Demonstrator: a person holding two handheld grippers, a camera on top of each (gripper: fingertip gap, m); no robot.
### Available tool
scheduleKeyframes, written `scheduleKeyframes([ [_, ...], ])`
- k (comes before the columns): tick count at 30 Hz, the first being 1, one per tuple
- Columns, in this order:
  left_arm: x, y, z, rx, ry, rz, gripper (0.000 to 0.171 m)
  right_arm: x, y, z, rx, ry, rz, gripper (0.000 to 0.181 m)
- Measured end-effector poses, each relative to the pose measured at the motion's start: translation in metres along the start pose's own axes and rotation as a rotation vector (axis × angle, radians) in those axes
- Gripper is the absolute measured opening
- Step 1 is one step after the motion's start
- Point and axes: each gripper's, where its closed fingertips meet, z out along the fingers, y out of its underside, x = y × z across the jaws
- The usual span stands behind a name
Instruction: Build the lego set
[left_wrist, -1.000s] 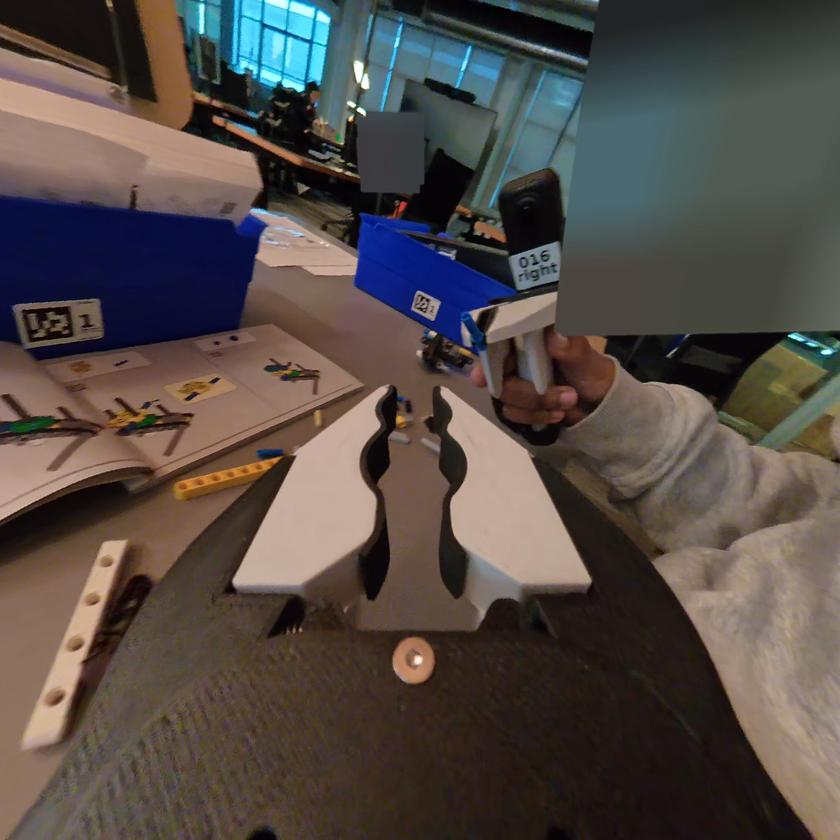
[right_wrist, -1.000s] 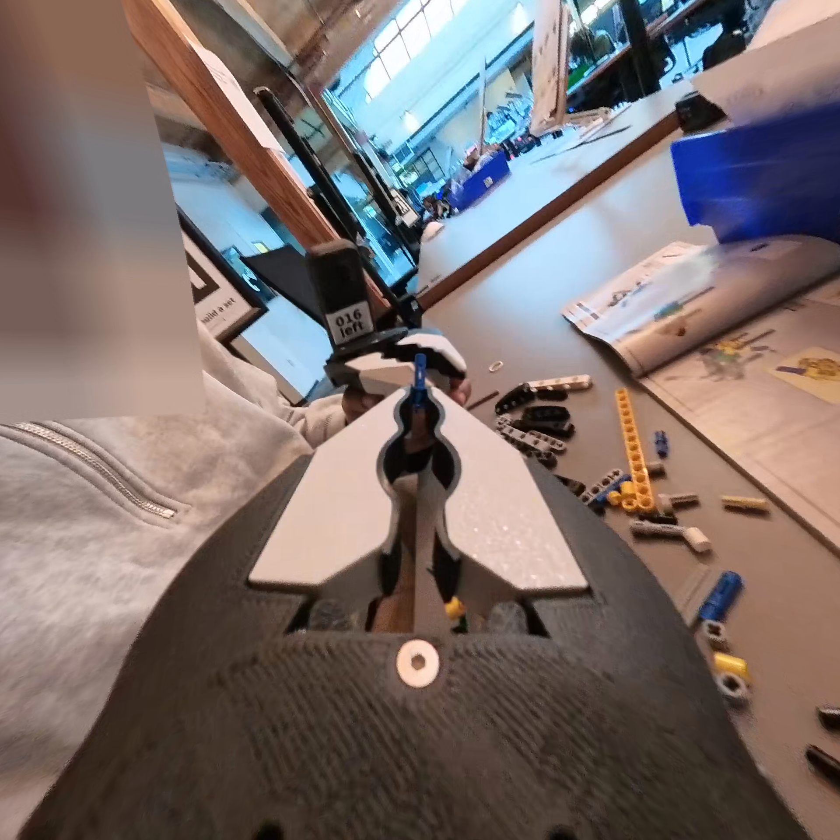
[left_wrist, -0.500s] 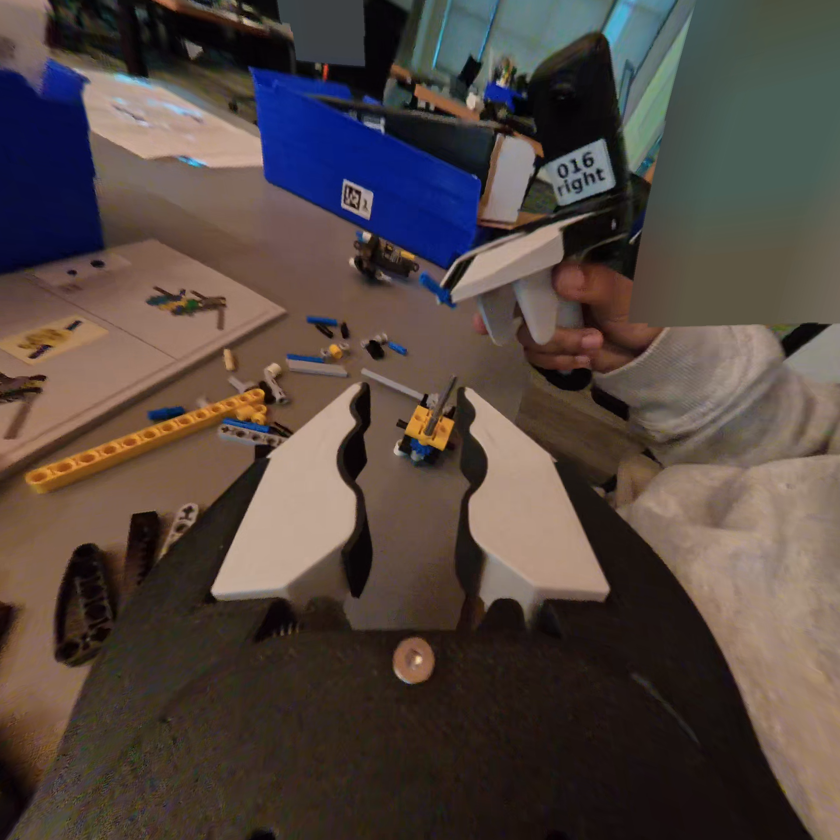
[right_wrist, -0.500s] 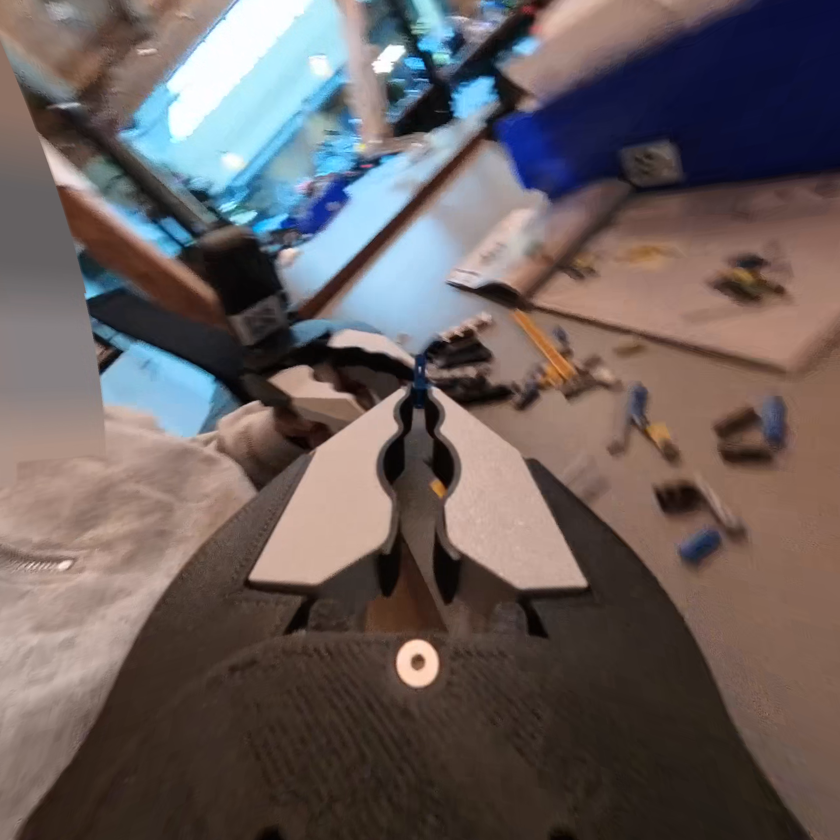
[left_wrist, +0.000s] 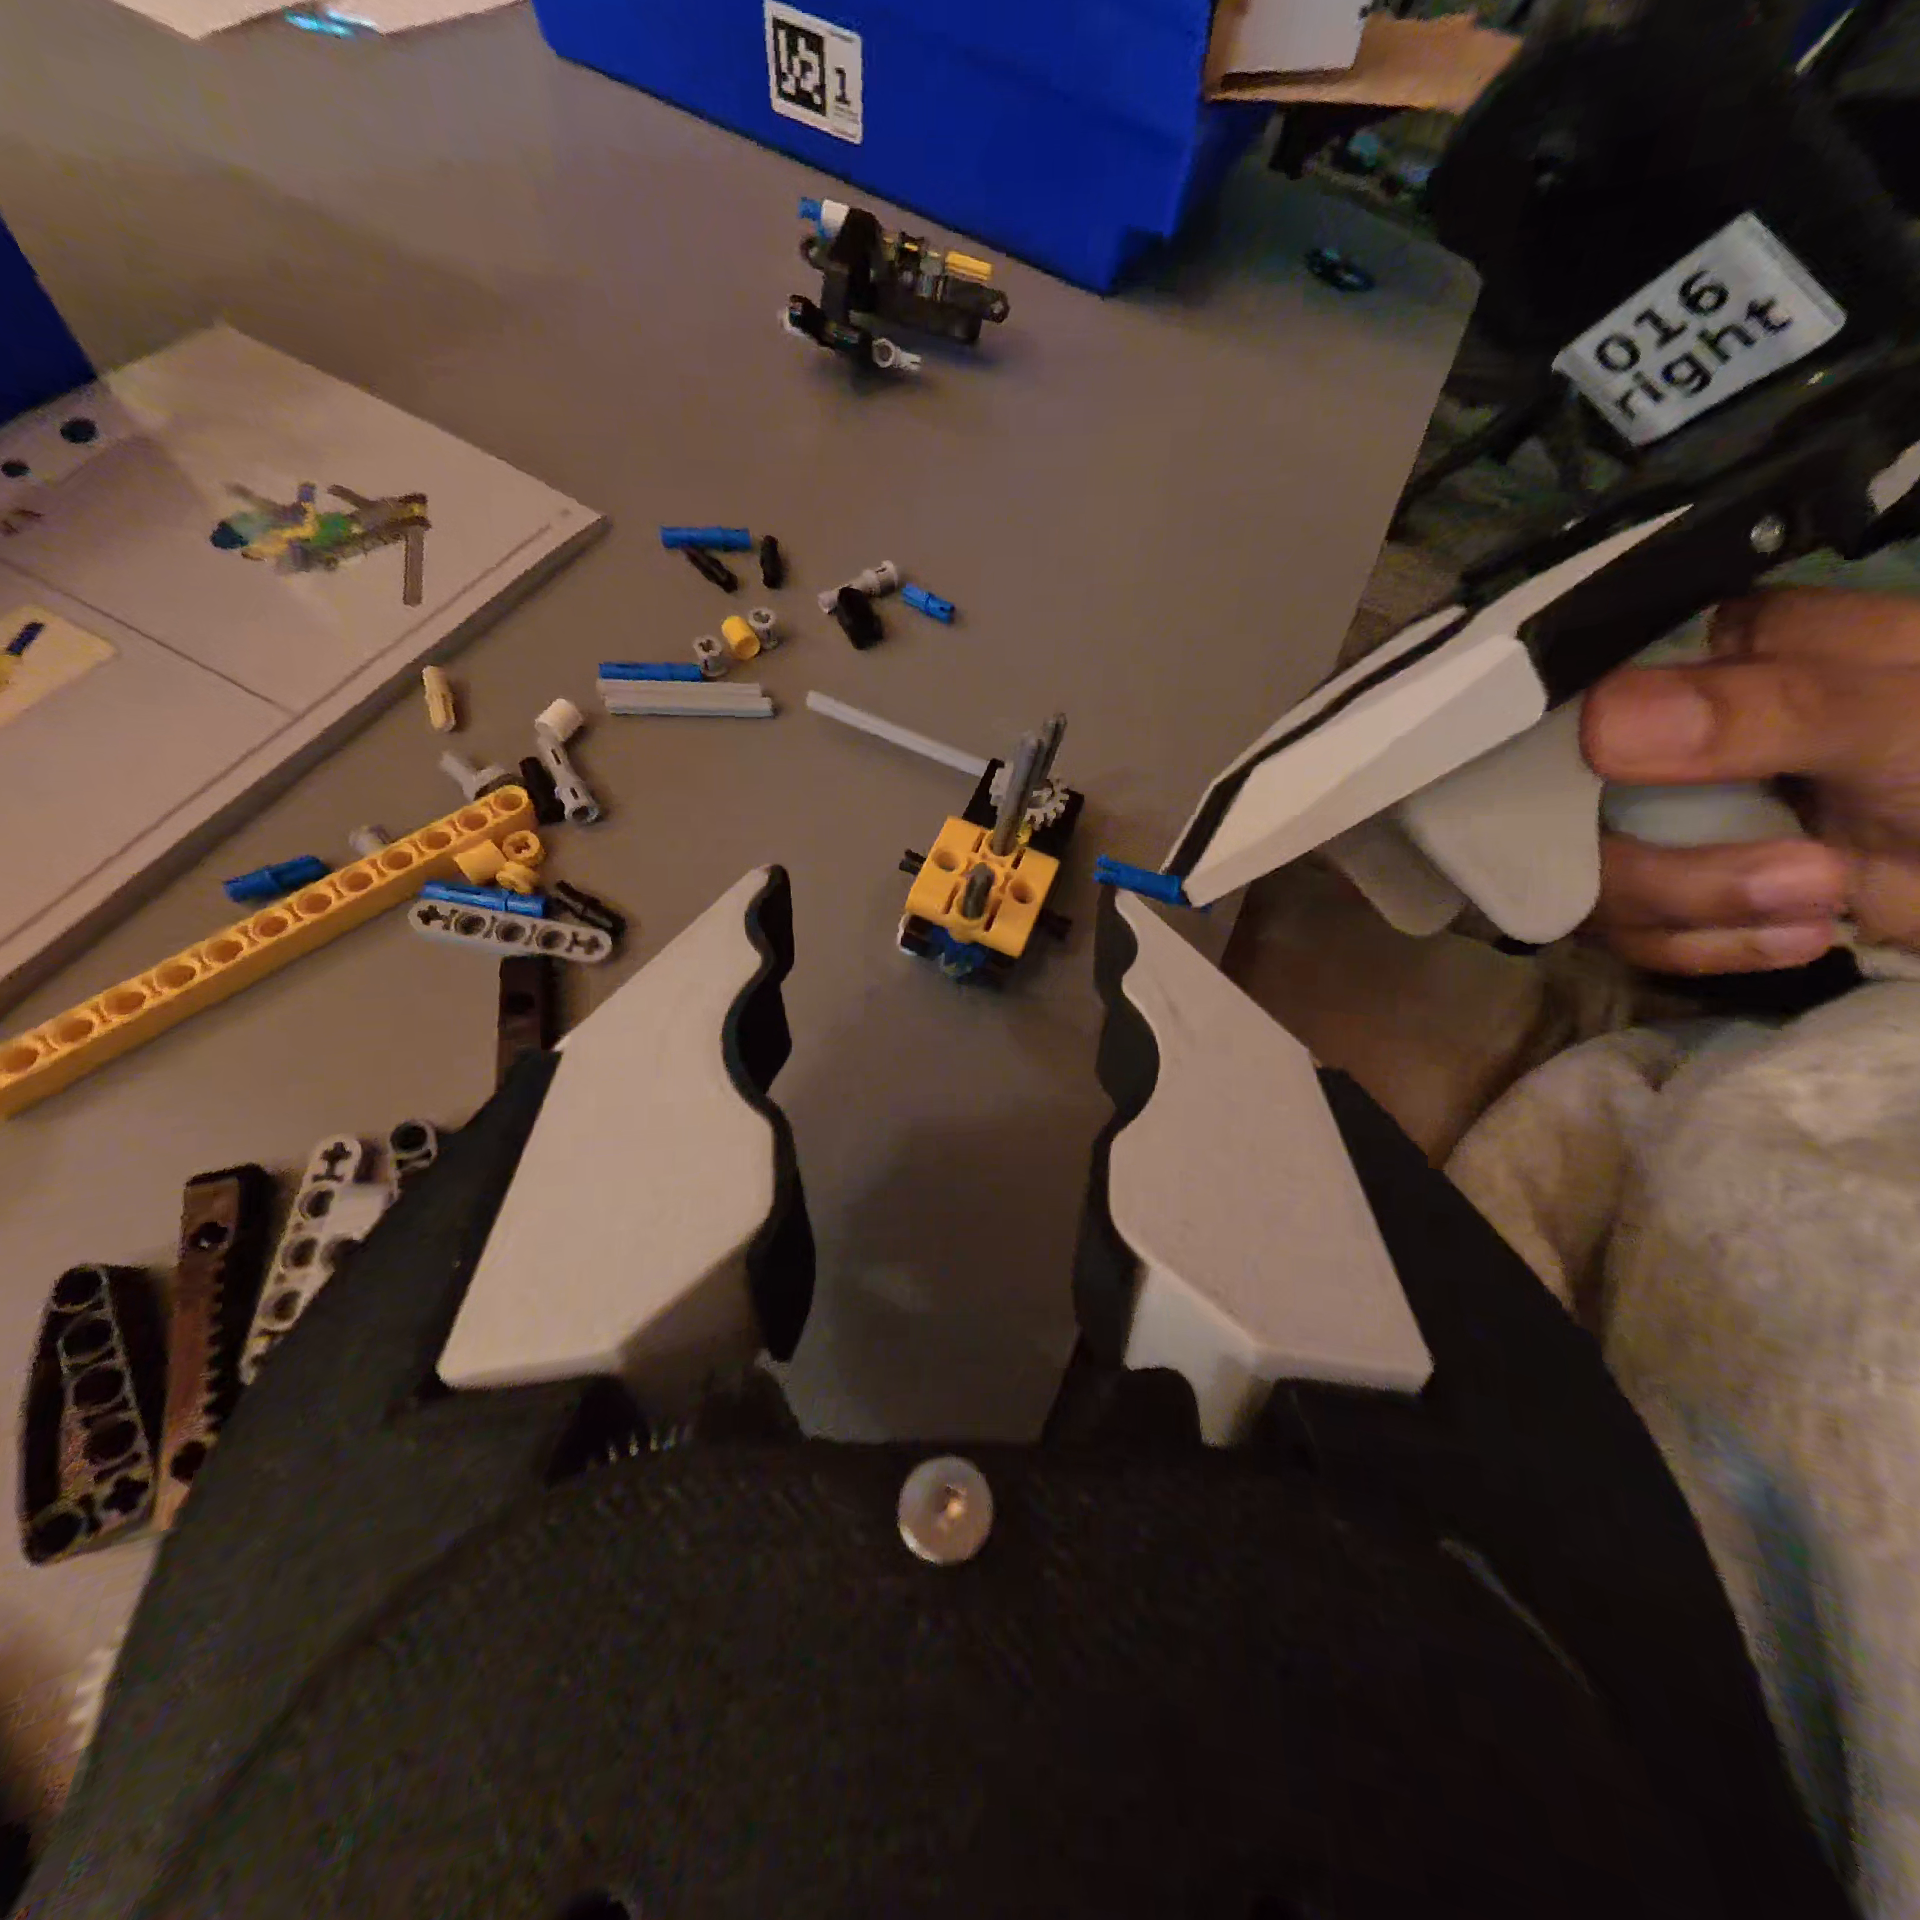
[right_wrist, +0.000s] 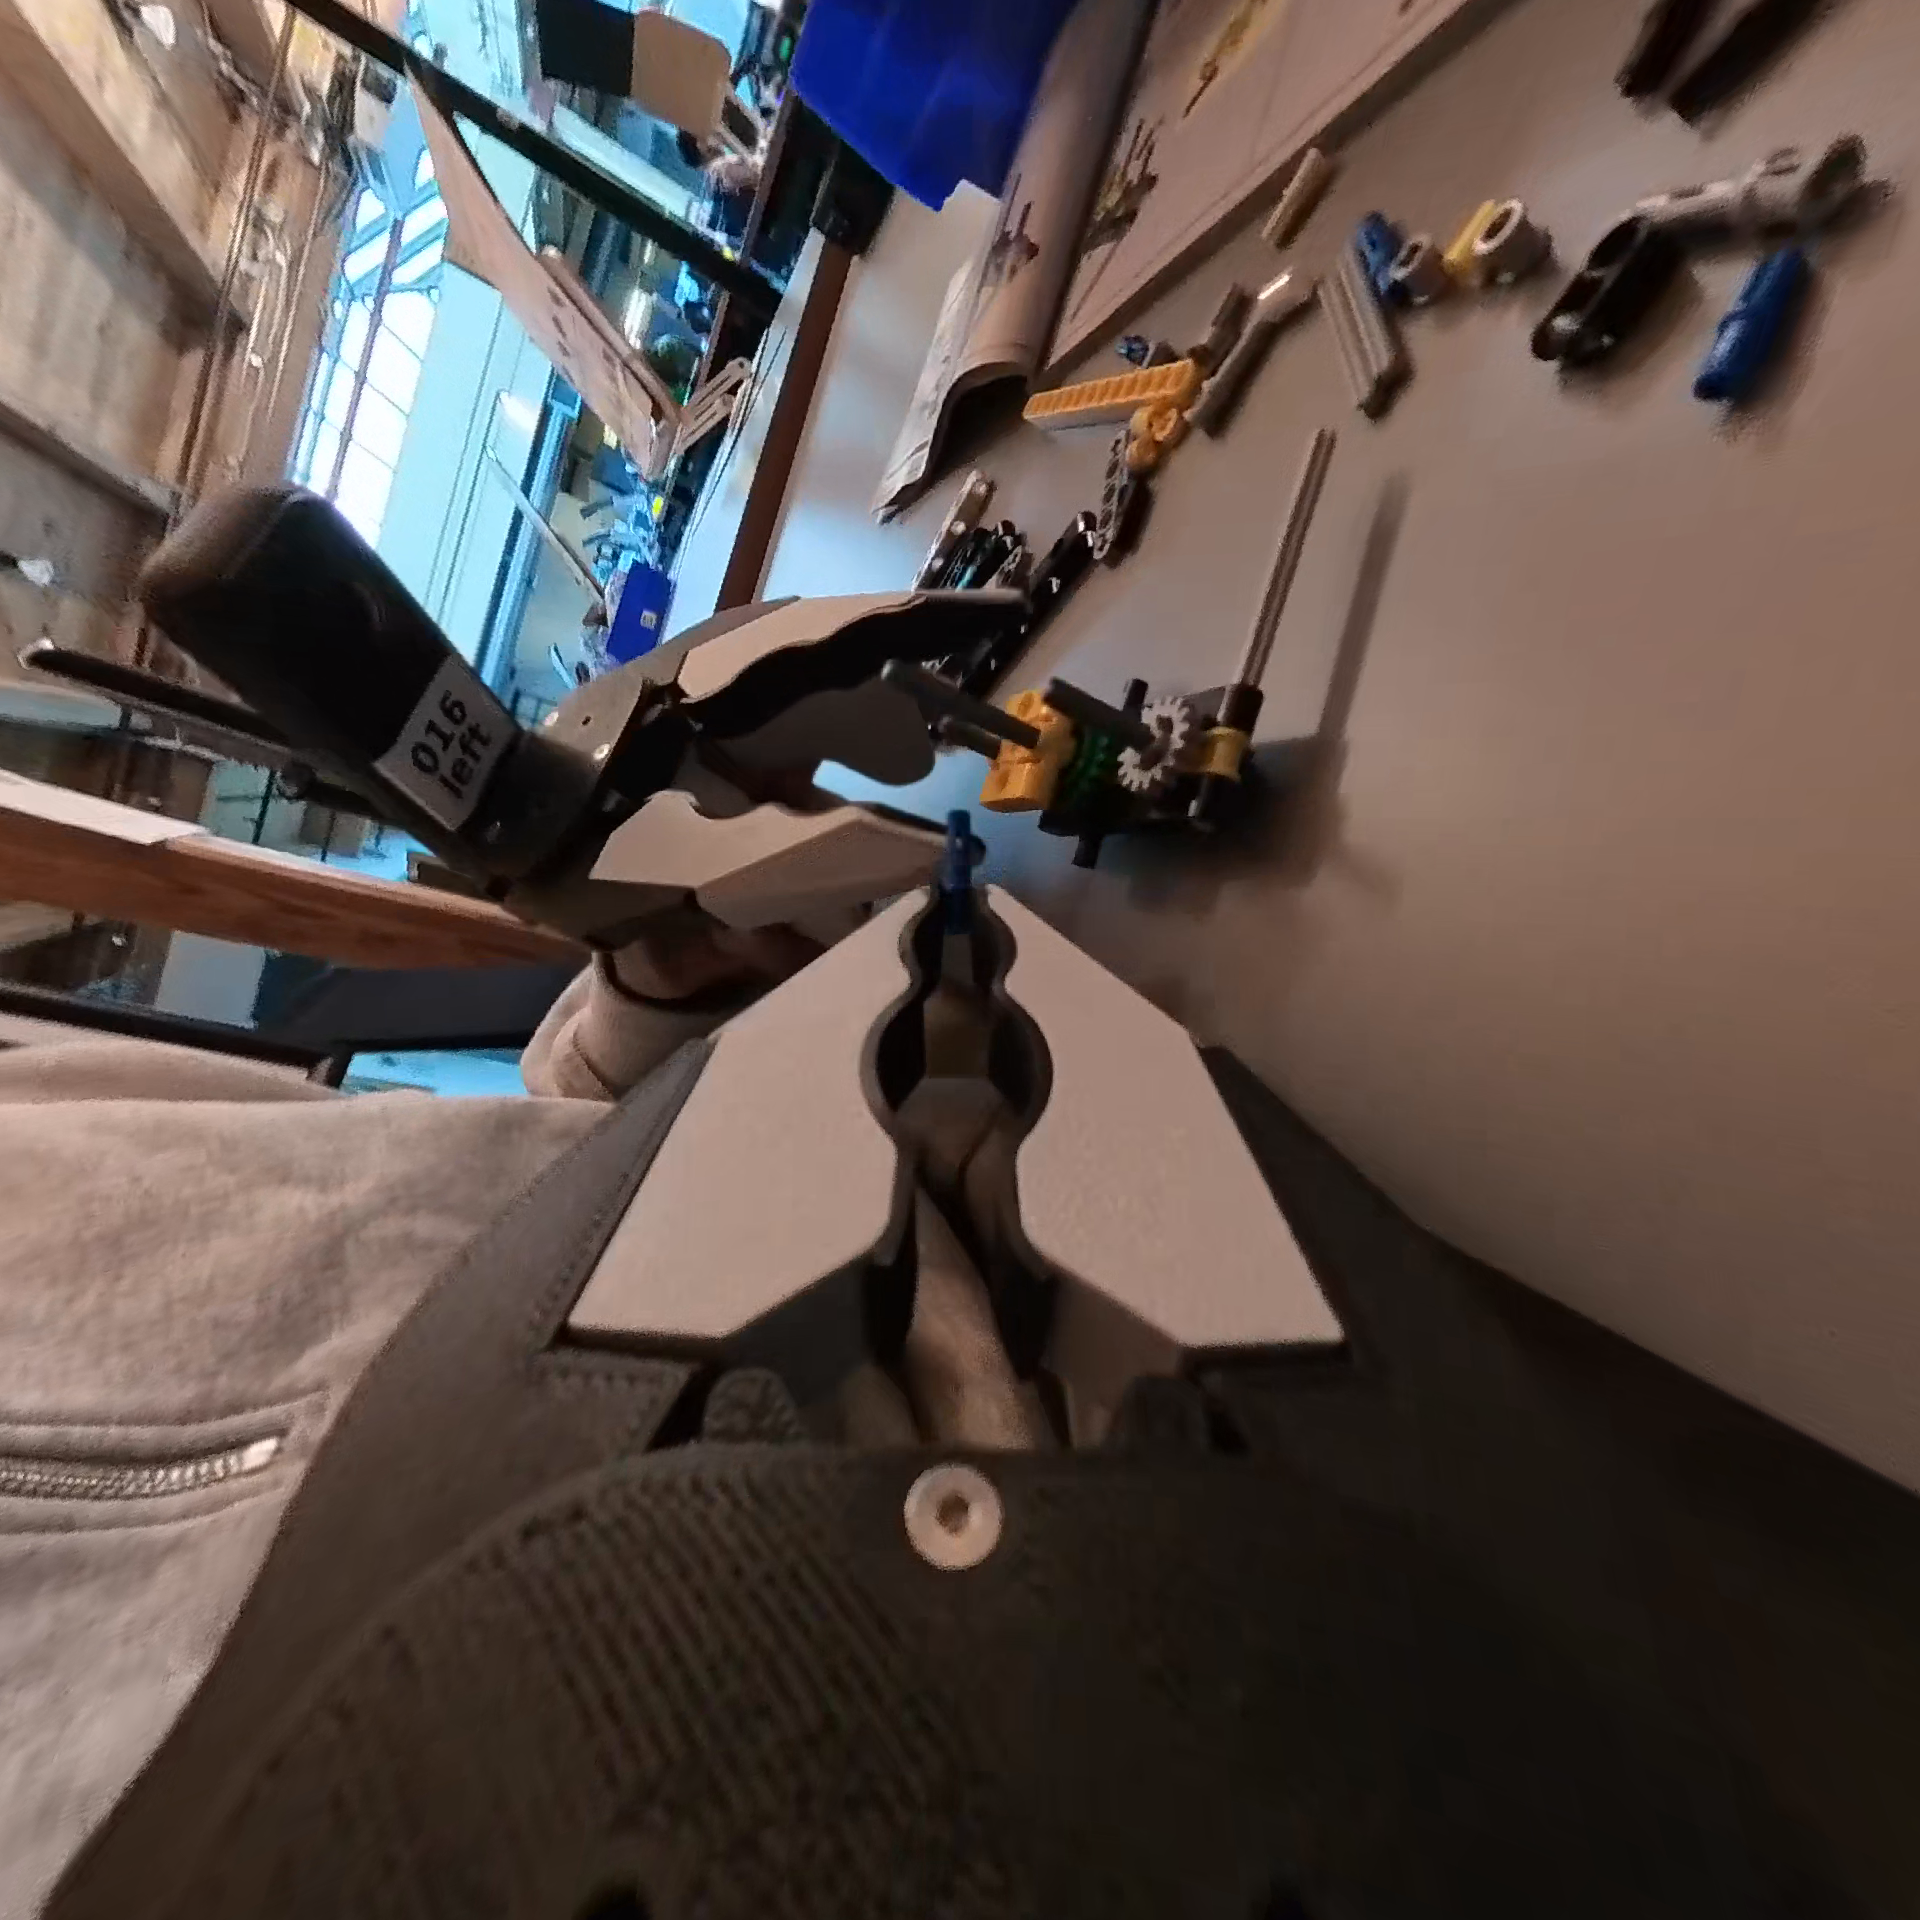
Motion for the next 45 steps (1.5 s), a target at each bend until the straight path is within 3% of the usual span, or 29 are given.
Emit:
scheduleKeyframes([
  [10,0.008,0.003,-0.003,0.023,0.097,-0.068,0.054,0.004,0.001,0.000,0.039,0.002,0.070,0.003],
  [30,0.003,-0.009,-0.014,0.117,0.193,-0.231,0.051,0.008,0.000,0.008,0.048,0.035,0.069,0.002],
  [45,0.000,-0.009,-0.015,0.119,0.223,-0.292,0.051,0.010,0.000,0.010,0.034,0.033,0.092,0.002],
])
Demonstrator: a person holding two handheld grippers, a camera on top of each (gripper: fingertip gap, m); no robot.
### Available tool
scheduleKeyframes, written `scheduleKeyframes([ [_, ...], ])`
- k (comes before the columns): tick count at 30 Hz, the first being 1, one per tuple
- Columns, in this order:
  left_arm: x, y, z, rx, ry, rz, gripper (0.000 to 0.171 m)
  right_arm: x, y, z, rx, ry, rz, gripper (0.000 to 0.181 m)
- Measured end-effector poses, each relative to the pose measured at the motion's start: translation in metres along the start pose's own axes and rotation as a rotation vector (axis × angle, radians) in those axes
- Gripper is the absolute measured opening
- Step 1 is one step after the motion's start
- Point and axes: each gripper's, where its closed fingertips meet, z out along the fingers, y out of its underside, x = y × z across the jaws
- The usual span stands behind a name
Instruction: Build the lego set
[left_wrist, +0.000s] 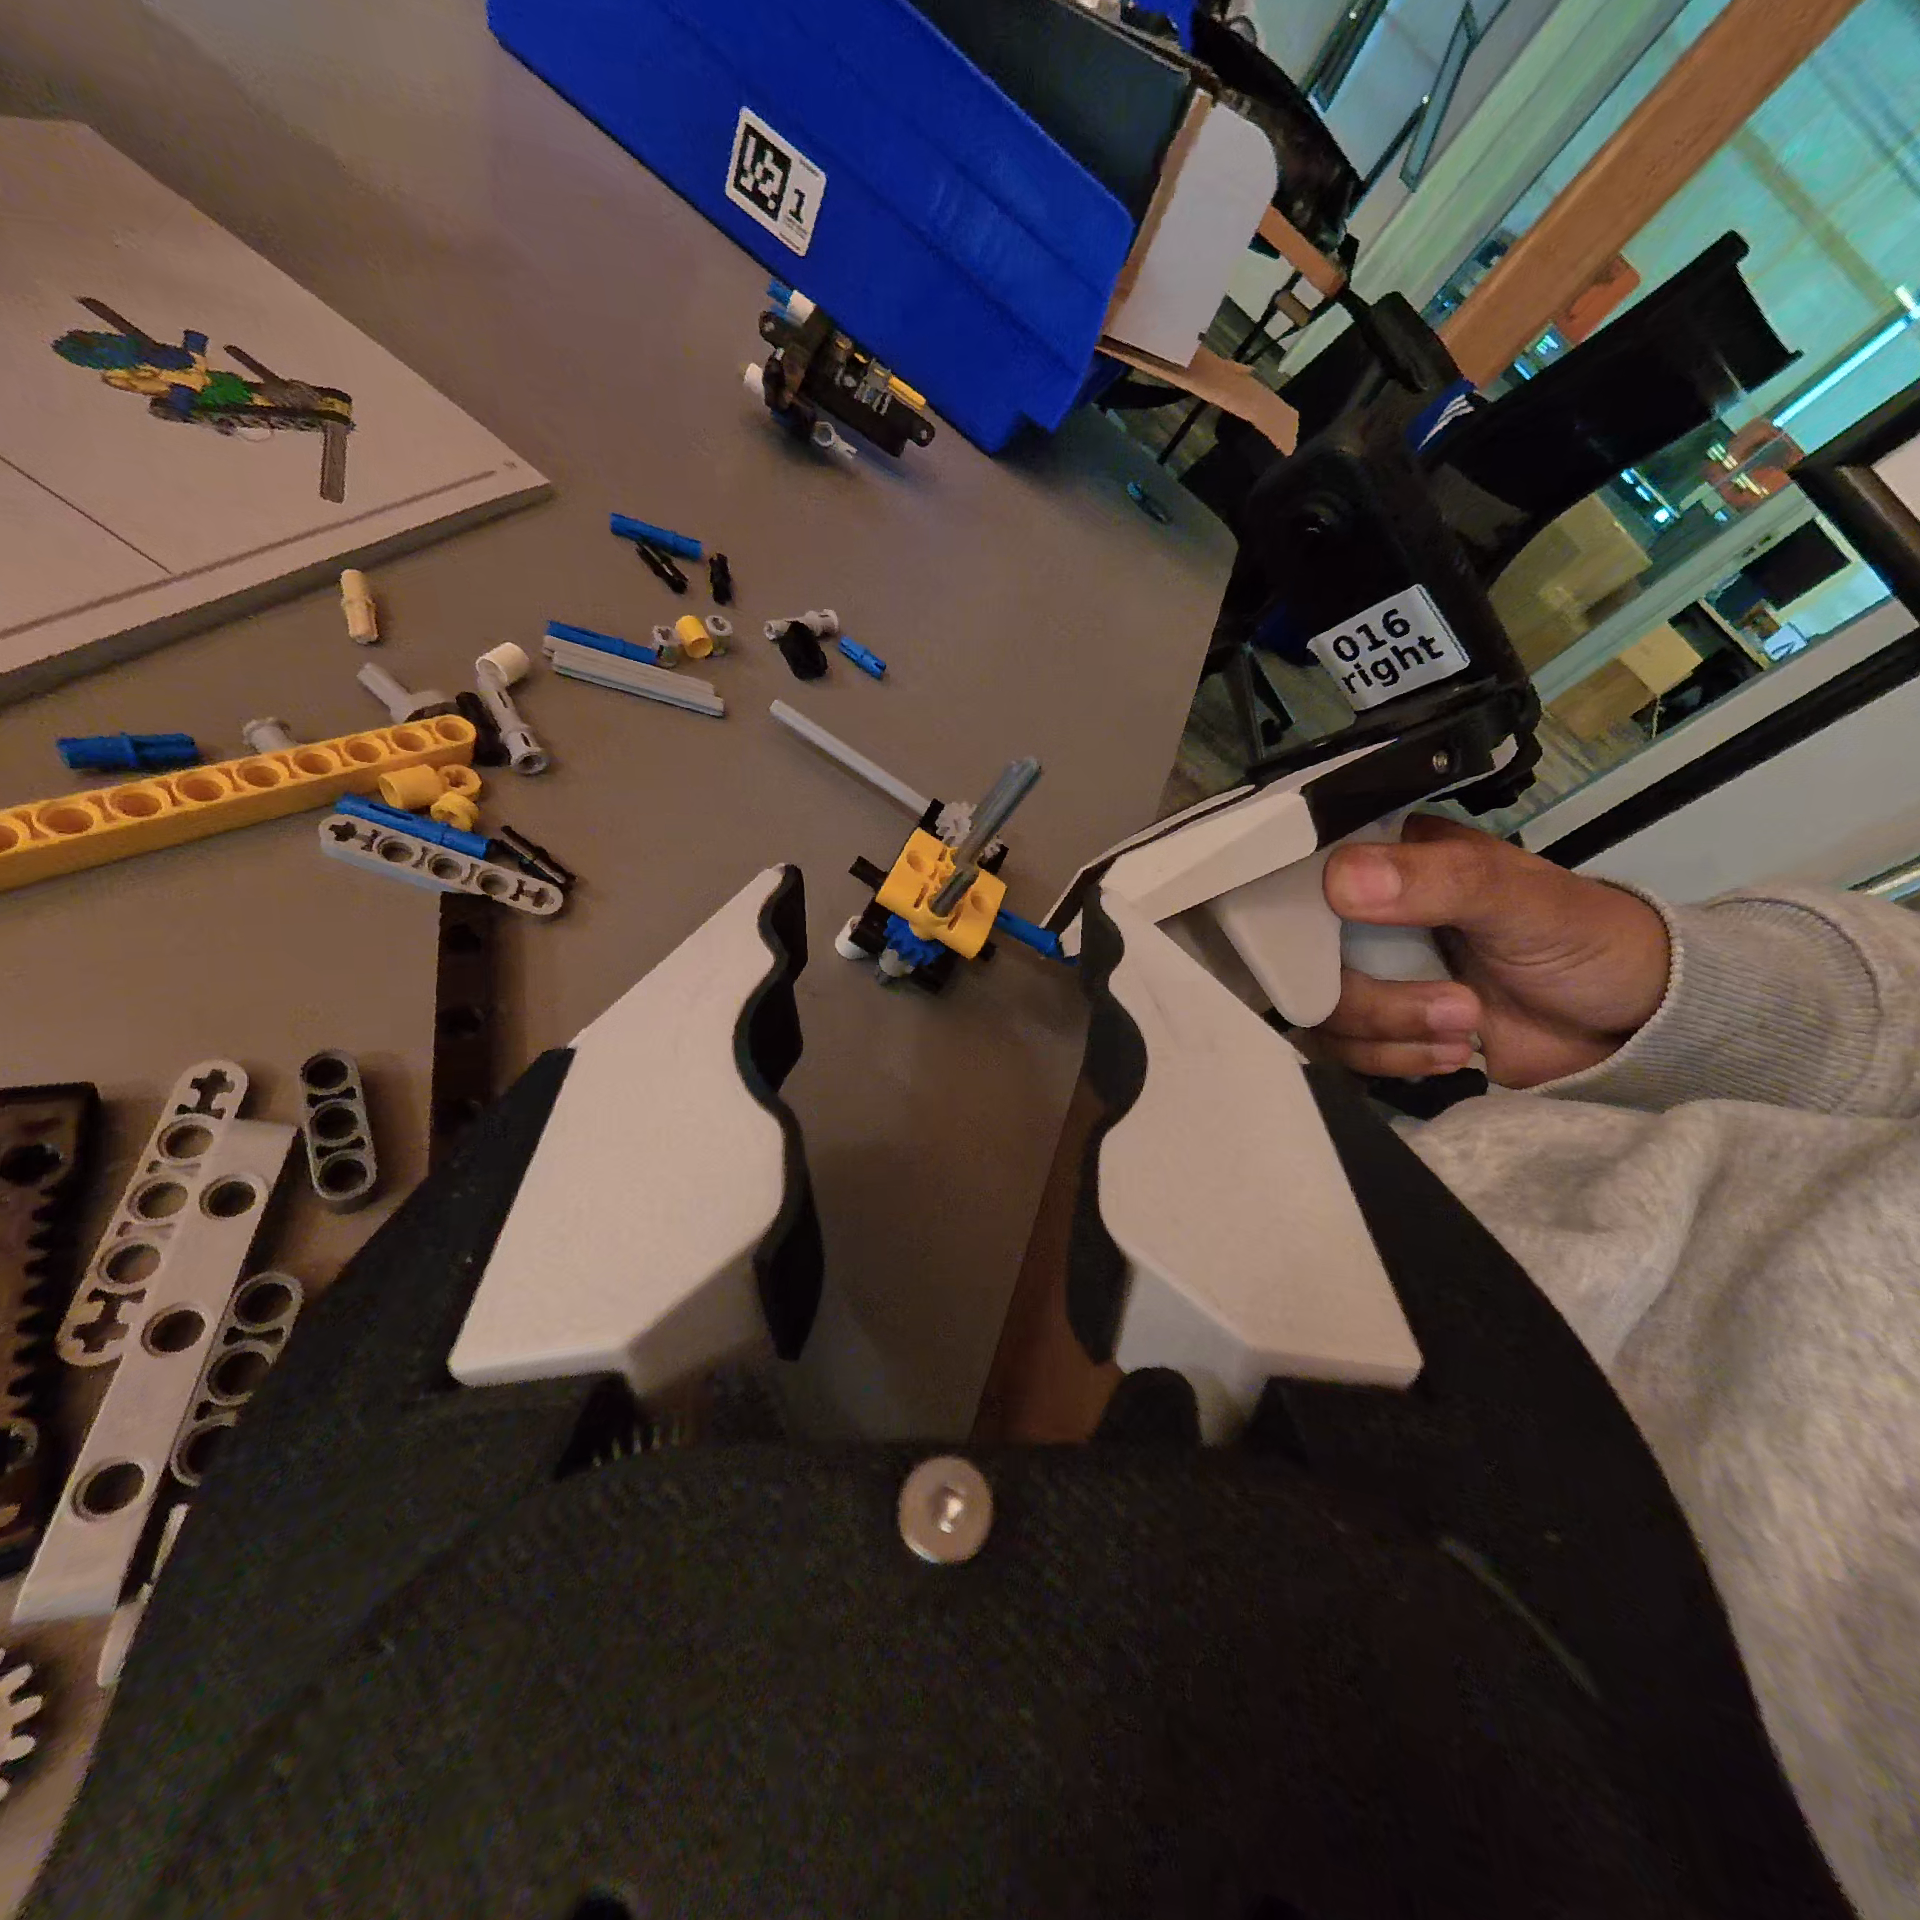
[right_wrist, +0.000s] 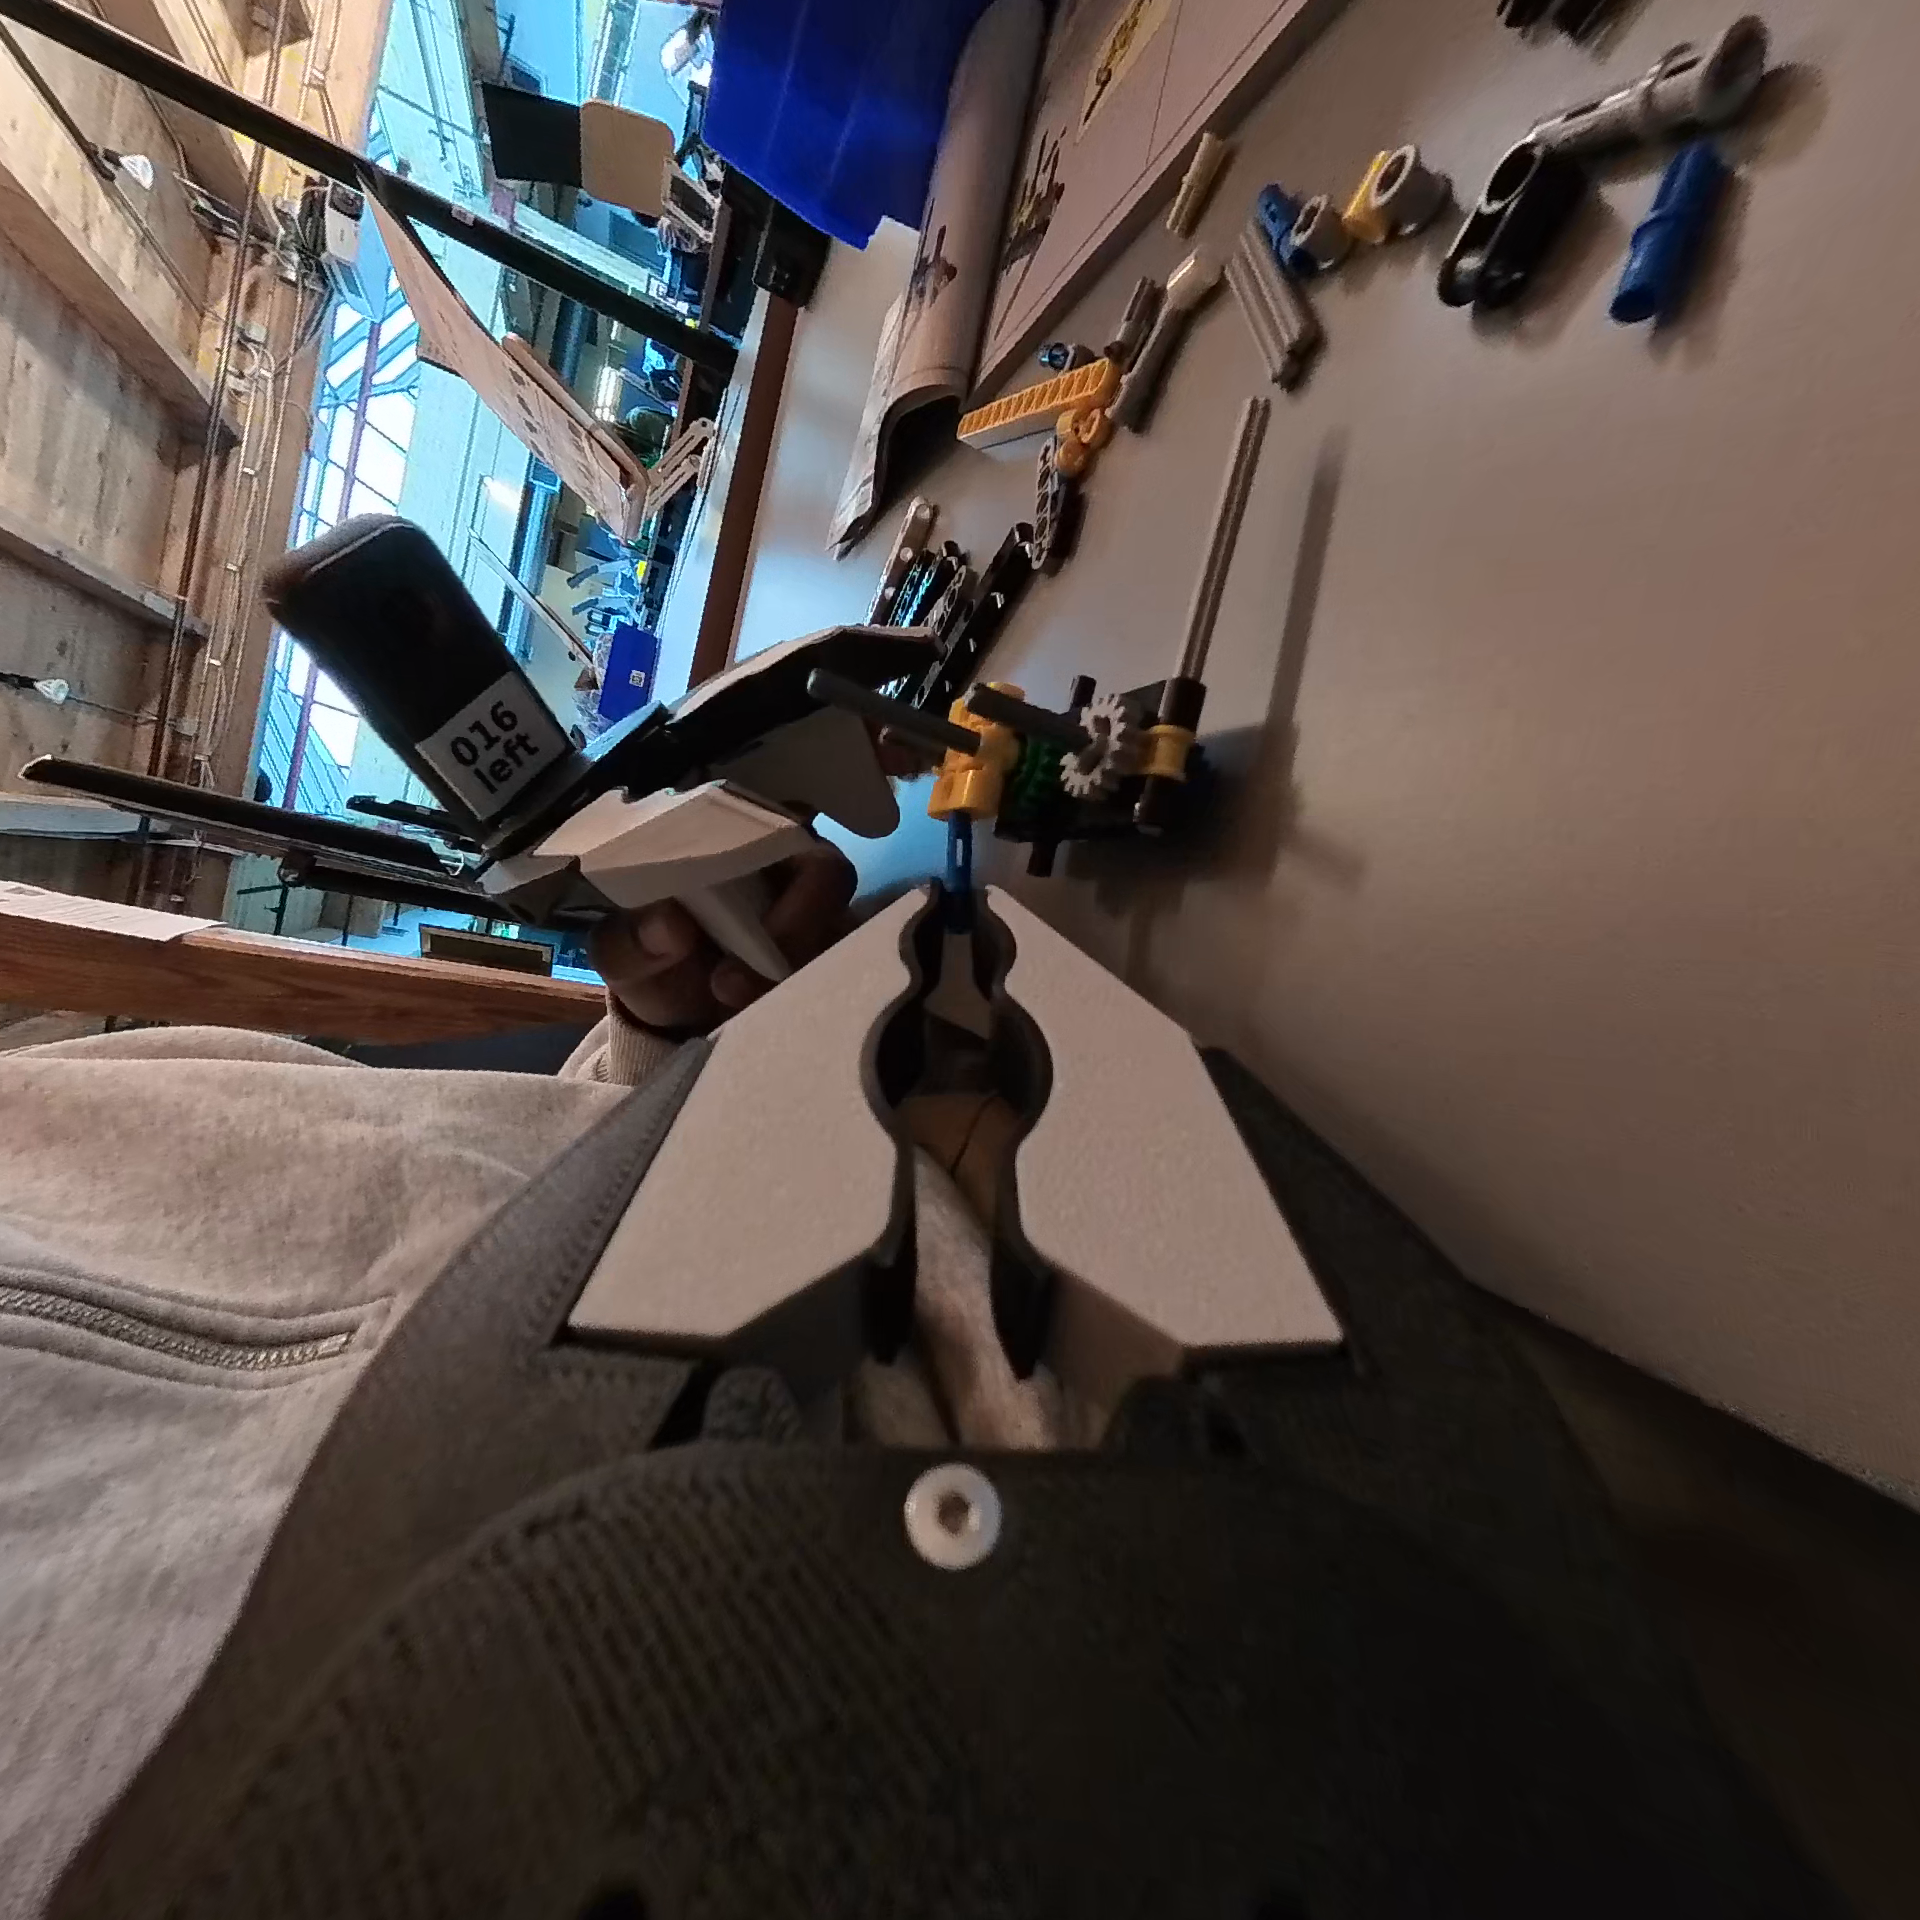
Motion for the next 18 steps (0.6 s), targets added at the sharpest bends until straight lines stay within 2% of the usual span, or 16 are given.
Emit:
scheduleKeyframes([
  [18,-0.0014,-0.0004,-0.0002,0.001,0.010,-0.023,0.051,0.0018,-0.0023,0.0007,-0.006,-0.006,0.003,0.002],
])
